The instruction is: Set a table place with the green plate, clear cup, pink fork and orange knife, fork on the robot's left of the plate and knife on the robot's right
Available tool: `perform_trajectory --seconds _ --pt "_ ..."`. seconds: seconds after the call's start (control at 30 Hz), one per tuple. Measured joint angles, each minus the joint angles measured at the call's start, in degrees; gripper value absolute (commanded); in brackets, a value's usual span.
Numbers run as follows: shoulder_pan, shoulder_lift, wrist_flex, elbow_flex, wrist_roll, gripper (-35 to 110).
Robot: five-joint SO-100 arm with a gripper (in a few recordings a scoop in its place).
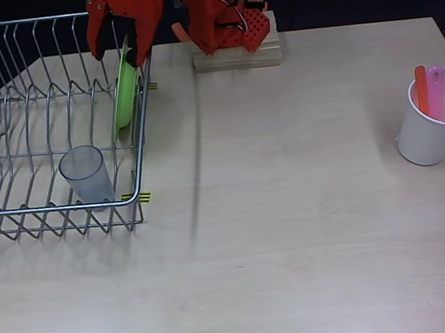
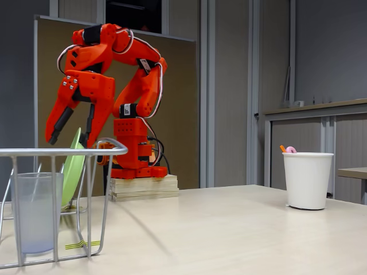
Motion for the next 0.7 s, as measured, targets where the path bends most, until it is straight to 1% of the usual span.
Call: perform_trajectory --seconds 0.3,0.37,0.5,0.7 --pt "0.35 -8.0 -3.69 -1.58 -1.58 22" --pt "0.35 -8.96 -4.22 -1.67 -1.58 17" --pt "0.35 -9.4 -5.45 -1.41 -1.58 0" --pt "0.26 -9.14 -5.71 -1.41 -1.93 0"
